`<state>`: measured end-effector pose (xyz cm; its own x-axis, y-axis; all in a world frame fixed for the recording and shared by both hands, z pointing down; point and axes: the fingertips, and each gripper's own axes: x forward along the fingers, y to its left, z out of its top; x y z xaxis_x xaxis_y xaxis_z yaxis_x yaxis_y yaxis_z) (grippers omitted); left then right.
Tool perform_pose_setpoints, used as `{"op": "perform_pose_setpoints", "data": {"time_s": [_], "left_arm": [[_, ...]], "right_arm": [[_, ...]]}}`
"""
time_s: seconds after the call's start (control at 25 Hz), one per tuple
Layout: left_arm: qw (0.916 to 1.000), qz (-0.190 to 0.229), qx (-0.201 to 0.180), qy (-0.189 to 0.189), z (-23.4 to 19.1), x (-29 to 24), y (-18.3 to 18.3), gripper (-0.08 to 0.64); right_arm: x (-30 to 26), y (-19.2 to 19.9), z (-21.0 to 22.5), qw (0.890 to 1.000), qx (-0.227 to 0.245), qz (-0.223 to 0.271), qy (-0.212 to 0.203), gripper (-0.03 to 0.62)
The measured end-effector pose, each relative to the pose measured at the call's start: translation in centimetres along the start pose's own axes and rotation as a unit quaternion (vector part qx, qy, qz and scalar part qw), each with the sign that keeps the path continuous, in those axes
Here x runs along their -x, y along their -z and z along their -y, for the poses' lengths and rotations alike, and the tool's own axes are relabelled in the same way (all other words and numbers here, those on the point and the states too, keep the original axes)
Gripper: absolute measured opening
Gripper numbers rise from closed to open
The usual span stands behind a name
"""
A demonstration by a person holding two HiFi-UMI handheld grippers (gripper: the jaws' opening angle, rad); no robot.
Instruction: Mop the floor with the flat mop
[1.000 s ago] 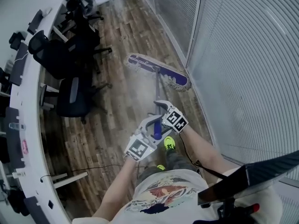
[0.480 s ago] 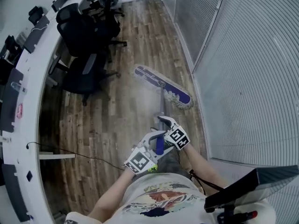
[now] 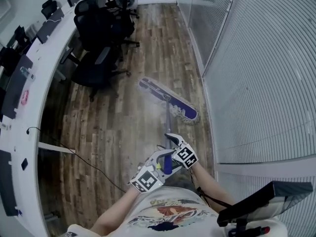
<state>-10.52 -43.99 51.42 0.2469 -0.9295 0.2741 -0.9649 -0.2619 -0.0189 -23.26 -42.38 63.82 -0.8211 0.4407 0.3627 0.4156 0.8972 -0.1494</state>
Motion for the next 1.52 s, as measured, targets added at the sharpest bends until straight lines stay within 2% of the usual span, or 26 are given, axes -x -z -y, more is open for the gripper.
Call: {"op": "perform_pose_setpoints", "data": {"time_s": [0.2, 0.36, 0.48, 0.6, 0.76, 0.88, 1.08, 1.24, 1.36, 1.52], "left_arm": [[0.9996, -0.01, 0.009, -0.024, 7.3, -1.7, -1.1, 0.227], [0.9993, -0.011, -0.005, -0.035, 14.8, -4.0, -1.3, 0.227], [0.9992, -0.017, -0.007, -0.037, 20.6, -4.8, -1.0, 0.227], [0.9986, -0.006, -0.003, -0.052, 24.0, -4.5, -1.8, 0.227], [0.9978, 0.003, -0.001, -0.066, 26.3, -4.7, -2.2, 0.227], [0.9975, 0.009, 0.0, -0.07, 26.4, -5.0, -2.0, 0.227], [0.9972, 0.029, -0.003, -0.068, 24.2, -3.9, -2.5, 0.227], [0.9991, 0.012, -0.002, -0.042, 21.7, -3.9, 0.3, 0.234], [0.9989, 0.012, -0.001, -0.045, 17.3, -4.1, 1.3, 0.236], [0.9977, 0.042, 0.004, -0.052, 8.3, -4.0, -0.1, 0.236]], "right_arm": [[6.2, 2.4, -3.9, 1.0, 0.005, -0.001, -0.022, 0.249], [12.0, 5.8, -7.2, 0.999, 0.005, 0.017, -0.032, 0.249], [15.8, 8.6, -10.6, 0.999, 0.012, 0.006, -0.043, 0.249], [18.4, 9.5, -13.2, 0.999, 0.005, 0.014, -0.048, 0.249], [20.2, 10.5, -14.8, 0.998, 0.006, 0.014, -0.059, 0.249], [20.2, 10.8, -14.8, 0.997, 0.02, 0.001, -0.069, 0.249], [18.4, 9.8, -14.3, 0.996, 0.028, -0.005, -0.088, 0.255], [15.1, 10.1, -12.6, 0.993, 0.053, -0.032, -0.099, 0.256], [11.7, 9.4, -9.8, 0.992, 0.065, -0.046, -0.099, 0.256], [6.5, 5.6, -3.9, 0.995, 0.049, -0.034, -0.085, 0.256]]}}
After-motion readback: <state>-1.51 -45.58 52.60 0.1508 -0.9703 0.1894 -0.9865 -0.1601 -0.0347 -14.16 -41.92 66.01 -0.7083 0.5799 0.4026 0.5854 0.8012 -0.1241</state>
